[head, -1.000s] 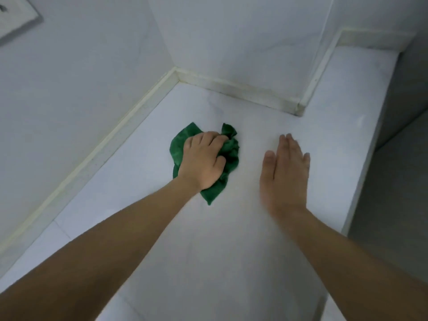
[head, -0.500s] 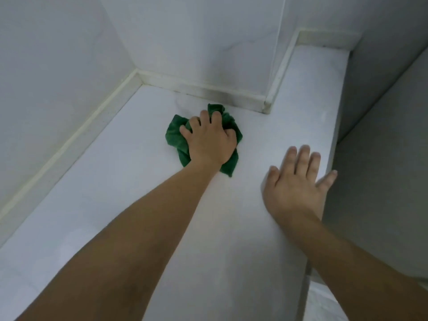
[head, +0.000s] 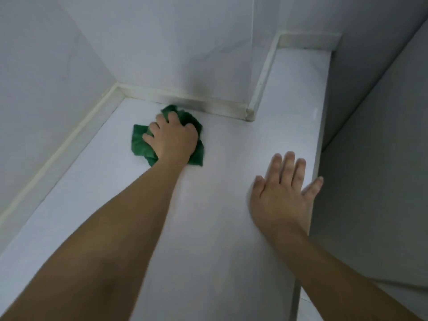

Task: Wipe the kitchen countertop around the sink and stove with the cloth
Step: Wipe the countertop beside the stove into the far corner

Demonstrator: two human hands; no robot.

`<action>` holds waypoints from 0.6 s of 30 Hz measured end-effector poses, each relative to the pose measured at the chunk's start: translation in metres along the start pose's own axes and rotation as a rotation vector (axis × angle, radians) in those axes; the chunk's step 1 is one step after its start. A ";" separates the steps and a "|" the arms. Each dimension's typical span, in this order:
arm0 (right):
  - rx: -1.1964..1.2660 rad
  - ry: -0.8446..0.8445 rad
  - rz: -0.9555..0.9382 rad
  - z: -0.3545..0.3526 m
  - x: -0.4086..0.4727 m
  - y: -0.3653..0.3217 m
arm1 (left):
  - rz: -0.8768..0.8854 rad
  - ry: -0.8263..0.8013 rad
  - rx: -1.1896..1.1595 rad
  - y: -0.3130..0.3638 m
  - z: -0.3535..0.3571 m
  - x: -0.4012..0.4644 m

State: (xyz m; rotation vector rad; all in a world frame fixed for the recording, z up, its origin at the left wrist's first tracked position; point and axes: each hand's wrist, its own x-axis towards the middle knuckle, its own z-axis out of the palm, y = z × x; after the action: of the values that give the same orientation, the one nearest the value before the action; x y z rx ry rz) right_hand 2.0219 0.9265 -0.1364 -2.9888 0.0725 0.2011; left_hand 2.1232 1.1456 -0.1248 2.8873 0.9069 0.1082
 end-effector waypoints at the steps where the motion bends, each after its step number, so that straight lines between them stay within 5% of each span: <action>1: 0.006 0.002 -0.002 -0.001 0.000 0.000 | -0.096 -0.027 0.007 0.020 0.003 -0.004; 3: 0.016 -0.009 -0.007 -0.001 0.001 0.002 | 0.132 -0.003 0.024 0.055 0.011 -0.031; 5: 0.026 -0.007 -0.007 -0.002 0.000 0.005 | 0.691 -0.015 -0.012 0.064 0.017 -0.071; 7: 0.030 0.001 -0.005 -0.001 0.000 0.006 | 1.010 -0.090 -0.010 0.056 0.013 -0.063; 12: 0.033 0.003 -0.007 0.001 0.002 0.005 | 0.616 0.016 0.057 0.062 0.015 -0.018; 18: 0.252 0.065 -0.009 -0.001 0.010 0.008 | 1.224 -0.198 -0.076 0.005 0.006 -0.086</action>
State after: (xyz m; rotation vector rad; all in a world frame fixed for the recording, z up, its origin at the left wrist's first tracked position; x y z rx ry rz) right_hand 2.0310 0.9178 -0.1379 -2.7440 0.0844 0.0861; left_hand 2.0563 1.0914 -0.1330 2.8205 -0.9203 -0.0490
